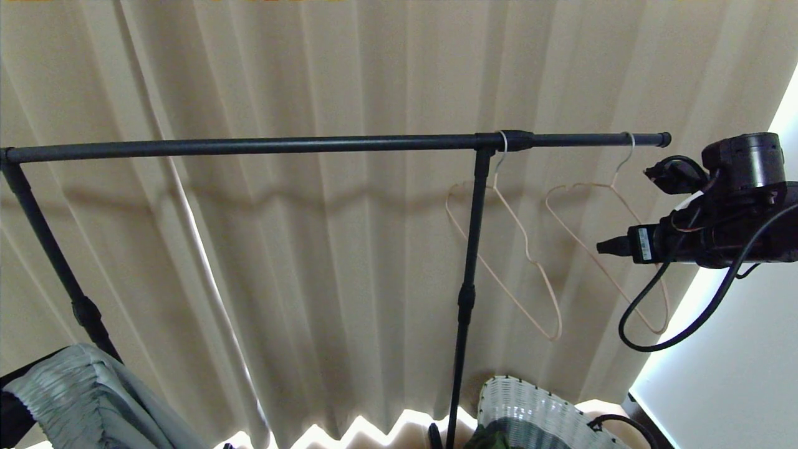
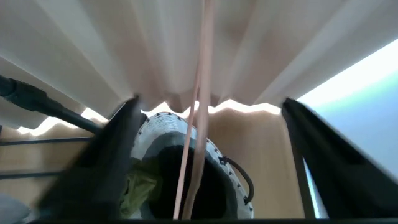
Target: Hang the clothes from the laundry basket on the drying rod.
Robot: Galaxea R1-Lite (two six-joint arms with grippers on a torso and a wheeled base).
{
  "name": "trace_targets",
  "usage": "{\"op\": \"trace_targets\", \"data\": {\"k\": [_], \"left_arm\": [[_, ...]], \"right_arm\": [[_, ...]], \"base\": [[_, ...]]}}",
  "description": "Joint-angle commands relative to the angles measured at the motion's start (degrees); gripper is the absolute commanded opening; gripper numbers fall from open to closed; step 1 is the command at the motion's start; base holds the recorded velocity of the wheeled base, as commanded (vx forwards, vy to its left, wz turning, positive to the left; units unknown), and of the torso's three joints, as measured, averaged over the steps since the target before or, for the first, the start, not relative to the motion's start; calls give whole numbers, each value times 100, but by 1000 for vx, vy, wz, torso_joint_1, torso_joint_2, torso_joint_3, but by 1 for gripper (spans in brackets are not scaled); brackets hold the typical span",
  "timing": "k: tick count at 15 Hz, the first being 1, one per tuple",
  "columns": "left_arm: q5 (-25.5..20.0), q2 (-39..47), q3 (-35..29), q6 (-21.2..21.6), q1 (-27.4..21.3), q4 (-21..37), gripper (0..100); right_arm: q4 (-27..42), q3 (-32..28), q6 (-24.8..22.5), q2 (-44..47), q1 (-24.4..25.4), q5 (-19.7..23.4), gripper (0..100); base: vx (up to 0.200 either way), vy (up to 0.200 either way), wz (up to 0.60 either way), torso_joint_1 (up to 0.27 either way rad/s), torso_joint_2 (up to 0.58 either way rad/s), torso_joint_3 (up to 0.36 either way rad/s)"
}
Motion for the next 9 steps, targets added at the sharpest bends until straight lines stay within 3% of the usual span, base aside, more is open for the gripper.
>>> {"op": "trace_targets", "data": {"k": [1,9], "left_arm": [[-2,-1,-8,-1,1,-4,0],[-2,-10,-8,8,1,-4,0]], "right_arm": [[6,16,1,-47,13,-2,0],[-46,183,10,-310,13,-10,0]], "base": [[0,0,0,0,0,0],[0,0,0,0,0,0]]}}
